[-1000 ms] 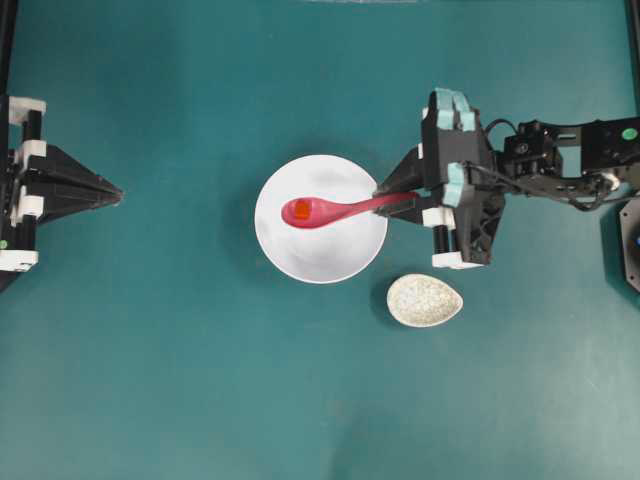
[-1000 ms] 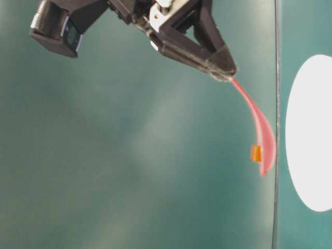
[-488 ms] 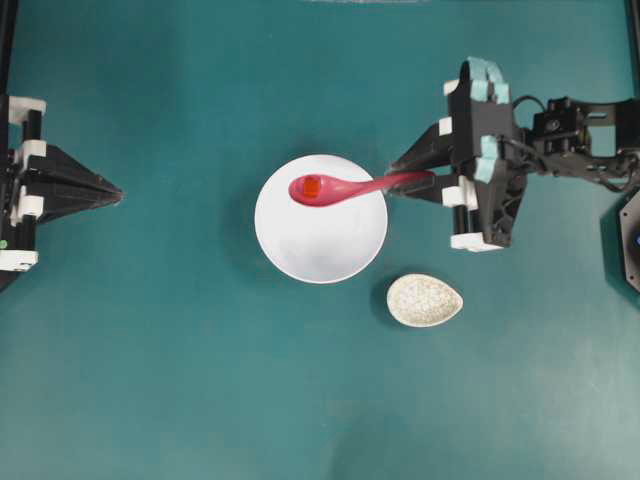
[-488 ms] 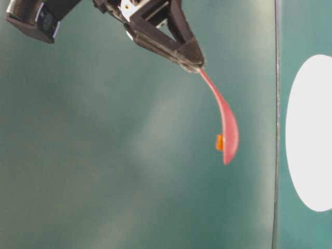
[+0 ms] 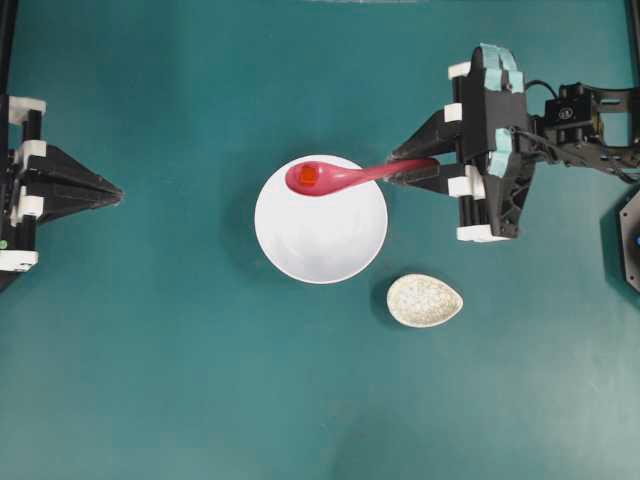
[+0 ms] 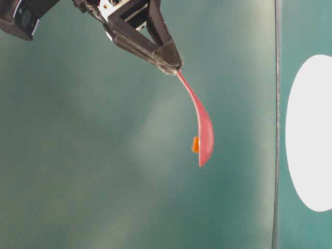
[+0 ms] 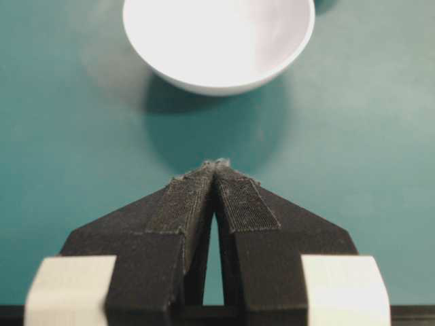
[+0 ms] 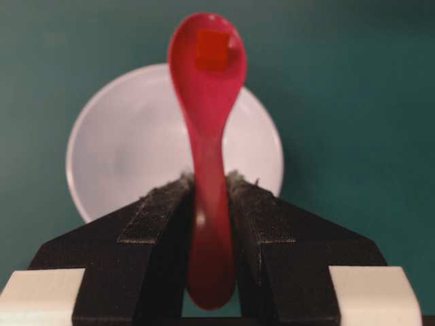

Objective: Grip the spoon and scoop the red block from the bowl with right arm.
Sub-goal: 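Raise the spoon carrying the red cube up out of the bowl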

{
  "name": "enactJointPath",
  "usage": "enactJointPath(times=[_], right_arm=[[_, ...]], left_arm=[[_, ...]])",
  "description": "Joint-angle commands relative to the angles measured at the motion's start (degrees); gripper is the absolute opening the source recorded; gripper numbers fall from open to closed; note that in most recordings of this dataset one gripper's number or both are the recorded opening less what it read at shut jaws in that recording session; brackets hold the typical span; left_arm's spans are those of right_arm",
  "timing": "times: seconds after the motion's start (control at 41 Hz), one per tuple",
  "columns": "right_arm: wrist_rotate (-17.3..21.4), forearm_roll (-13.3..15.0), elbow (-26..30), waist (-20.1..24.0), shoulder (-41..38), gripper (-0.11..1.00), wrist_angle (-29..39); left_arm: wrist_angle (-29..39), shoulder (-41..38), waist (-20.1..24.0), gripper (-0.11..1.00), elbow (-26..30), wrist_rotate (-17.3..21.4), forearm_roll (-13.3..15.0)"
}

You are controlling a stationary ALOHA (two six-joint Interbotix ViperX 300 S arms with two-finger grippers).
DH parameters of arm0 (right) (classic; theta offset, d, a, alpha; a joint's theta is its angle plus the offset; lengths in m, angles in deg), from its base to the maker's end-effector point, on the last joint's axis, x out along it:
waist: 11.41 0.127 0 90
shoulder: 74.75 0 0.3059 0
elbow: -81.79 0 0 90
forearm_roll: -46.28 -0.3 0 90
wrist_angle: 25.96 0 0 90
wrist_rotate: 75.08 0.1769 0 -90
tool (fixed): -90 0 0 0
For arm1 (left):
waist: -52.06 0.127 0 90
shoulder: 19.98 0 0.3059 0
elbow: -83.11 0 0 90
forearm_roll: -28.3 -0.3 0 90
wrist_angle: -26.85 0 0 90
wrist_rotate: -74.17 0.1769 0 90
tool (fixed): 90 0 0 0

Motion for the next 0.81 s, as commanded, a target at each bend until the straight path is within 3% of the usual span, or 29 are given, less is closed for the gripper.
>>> enactJointPath(times=[0.0,0.781], right_arm=[[-0.2,0.5,2.1,-0.1,1.1,0.24,0.3],[-0.3,2.3,2.6,-0.2,1.1,0.24,0.3]], left_arm=[[-1.0,-0.3,0.2,0.00,0.8,0.1,-0.1],[-1.0,-0.2,0.2,0.00,0.7,0.1,-0.1]])
